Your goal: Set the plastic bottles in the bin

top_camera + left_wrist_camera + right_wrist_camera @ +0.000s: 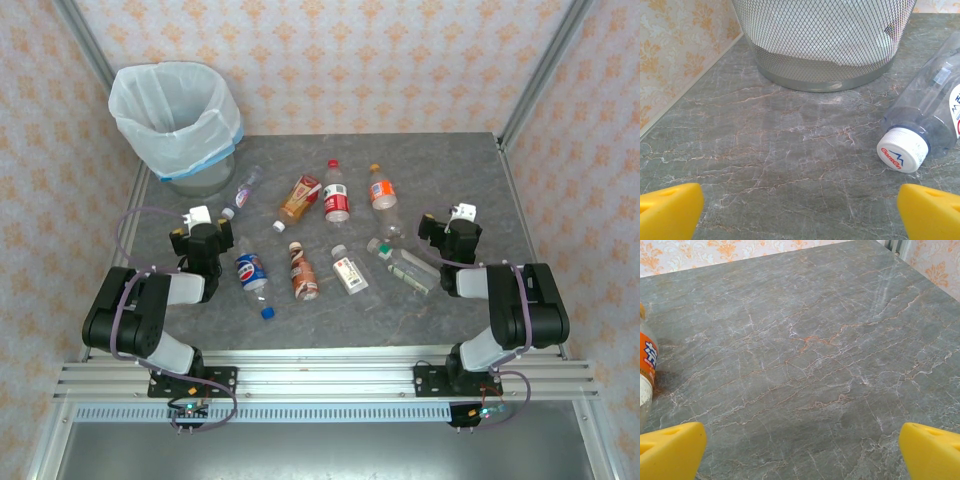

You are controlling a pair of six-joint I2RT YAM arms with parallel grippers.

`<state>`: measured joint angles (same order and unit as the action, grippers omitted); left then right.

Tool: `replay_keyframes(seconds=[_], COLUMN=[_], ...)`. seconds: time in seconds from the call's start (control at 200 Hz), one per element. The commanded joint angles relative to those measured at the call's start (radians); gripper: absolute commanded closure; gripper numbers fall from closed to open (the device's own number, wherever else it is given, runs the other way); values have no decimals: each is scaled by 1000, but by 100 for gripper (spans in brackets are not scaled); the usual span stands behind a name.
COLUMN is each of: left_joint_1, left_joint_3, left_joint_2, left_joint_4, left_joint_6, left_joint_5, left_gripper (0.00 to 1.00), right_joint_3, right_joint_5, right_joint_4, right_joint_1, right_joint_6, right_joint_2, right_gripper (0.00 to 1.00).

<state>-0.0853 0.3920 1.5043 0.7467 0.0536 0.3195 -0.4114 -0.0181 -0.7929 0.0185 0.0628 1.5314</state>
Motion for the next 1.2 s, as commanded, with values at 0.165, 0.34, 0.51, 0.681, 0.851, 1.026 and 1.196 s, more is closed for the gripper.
replay_keyframes(seconds=[0.165, 0.34, 0.51, 0.681, 0.851, 1.026, 1.196], left_joint_1=[0, -5, -36, -58, -120, -146, -236], left_joint_3=[94, 114, 204, 287, 288, 304, 367], left_joint_2=[-140, -282, -392, -447, -489, -429, -330], left_joint_4=[-220, -392, -694, -944, -1076, -1219, -1334], left_joint_6=[-21, 38, 220, 433, 638, 700, 708], left_joint_5=[8, 39, 86, -158, -255, -368, -367], left_gripper=[0, 0, 0, 0, 0, 0, 0], right_joint_3=[-41, -64, -86, -145, -158, -167, -187], right_joint_5=[-37, -67, -112, -145, -243, -295, -298], right_joint_4=[173, 296, 374, 525, 566, 541, 514], right_joint_1=[-6, -5, -6, -5, -5, 3, 26], right_joint_6=[5, -33, -183, -341, -430, -457, -465], right_joint_2=[-151, -276, -342, -376, -363, -352, -302], right_gripper=[1, 1, 1, 1, 1, 1, 1])
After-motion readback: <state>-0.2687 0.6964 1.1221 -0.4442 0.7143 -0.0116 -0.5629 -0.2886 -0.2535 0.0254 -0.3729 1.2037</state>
